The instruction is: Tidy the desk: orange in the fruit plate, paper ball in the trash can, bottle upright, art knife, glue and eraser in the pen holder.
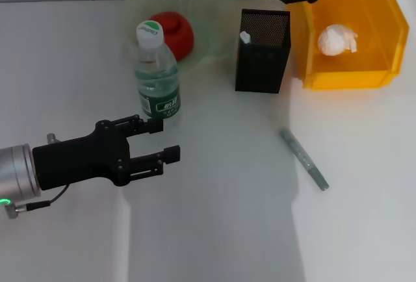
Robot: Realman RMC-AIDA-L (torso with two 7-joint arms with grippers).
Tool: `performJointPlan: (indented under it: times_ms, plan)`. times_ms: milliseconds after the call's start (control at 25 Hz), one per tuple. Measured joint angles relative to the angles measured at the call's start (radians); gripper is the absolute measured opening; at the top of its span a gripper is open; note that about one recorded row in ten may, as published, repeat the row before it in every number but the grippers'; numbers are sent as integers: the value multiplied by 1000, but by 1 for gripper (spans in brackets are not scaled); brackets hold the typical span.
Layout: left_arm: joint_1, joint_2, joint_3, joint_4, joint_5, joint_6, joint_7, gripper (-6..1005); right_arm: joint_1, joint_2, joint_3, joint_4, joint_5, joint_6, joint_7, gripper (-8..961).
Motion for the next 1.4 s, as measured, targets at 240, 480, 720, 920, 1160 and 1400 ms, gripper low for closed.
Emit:
performJointPlan:
  times_ms: [240,480,720,920,1160,1400]
  plan:
    - [3,-6,0,11,-1,0,4,714,14,1,-5,110,26,91,10,409]
    - [3,-8,0,16,1,0,4,714,21,-1,-6,140,28,98,63,417]
    - [1,-6,0,16,2,0,4,714,13,0,-8,125,24,94,95,425]
    - [3,-5,0,15,3,0,4,714,-5,0,-6,70,25,61,119,483]
    - [7,-1,0,16,3,1,4,714,-29,-7,0,-172,-1,-156,308,513]
    - [9,1,6,17,5,2,3,714,-22,0,-48,-347,-174,-464,605,510]
